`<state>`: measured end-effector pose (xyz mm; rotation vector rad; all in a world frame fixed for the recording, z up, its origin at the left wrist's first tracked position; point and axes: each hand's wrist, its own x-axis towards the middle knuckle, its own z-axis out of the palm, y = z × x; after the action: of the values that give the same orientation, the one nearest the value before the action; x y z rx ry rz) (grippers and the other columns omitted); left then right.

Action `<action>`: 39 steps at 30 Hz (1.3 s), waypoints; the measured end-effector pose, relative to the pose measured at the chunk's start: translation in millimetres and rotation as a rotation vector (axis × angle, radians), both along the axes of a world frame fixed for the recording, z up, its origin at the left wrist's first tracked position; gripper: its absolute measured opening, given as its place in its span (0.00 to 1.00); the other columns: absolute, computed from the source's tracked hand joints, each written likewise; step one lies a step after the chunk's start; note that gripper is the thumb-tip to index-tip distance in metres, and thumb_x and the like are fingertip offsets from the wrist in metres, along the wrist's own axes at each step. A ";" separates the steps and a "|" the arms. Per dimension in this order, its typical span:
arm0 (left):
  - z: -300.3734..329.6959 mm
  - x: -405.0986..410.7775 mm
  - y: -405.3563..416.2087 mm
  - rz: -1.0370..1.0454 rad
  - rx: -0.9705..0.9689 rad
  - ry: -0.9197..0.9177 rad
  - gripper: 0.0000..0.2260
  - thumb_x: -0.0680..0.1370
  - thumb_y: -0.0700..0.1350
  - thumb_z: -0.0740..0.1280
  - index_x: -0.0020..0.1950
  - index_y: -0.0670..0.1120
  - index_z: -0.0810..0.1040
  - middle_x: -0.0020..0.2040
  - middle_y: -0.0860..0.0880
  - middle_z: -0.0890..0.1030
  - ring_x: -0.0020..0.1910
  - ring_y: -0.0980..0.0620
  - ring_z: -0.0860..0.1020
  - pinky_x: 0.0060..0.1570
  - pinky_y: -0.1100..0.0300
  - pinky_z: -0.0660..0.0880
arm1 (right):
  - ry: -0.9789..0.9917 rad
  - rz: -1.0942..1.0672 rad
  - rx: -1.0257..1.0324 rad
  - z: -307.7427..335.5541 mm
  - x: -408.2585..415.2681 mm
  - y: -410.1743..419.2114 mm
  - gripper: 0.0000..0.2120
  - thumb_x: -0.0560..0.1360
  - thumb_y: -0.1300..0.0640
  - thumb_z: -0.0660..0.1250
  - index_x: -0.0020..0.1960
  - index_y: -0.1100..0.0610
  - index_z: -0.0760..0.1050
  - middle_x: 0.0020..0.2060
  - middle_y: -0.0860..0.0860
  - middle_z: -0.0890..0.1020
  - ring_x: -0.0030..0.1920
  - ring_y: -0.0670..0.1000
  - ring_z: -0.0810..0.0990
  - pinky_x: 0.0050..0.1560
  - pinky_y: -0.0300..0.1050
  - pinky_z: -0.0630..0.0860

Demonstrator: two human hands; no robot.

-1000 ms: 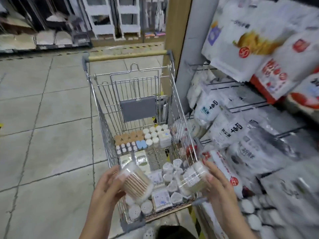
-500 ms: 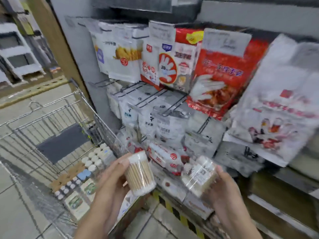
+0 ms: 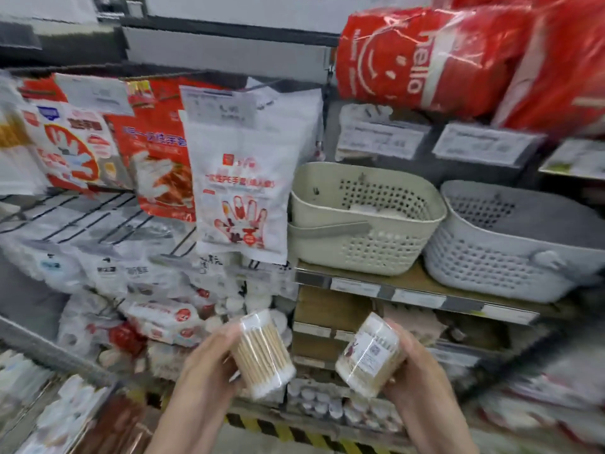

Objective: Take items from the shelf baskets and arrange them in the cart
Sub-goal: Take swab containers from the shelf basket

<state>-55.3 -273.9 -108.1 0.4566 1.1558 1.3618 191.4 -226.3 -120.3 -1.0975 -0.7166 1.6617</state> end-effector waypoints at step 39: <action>89.7 48.4 282.4 -0.204 0.425 1.447 0.22 0.69 0.51 0.71 0.62 0.53 0.75 0.57 0.49 0.74 0.58 0.51 0.72 0.49 0.57 0.72 | -0.464 -0.119 0.467 95.1 -0.7 249.4 0.15 0.72 0.56 0.73 0.57 0.52 0.77 0.51 0.51 0.84 0.50 0.49 0.83 0.53 0.53 0.81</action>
<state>-6.9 8.6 -18.3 2.0124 1.8241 0.9816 190.7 23.0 -25.2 -1.1591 -1.2390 1.0631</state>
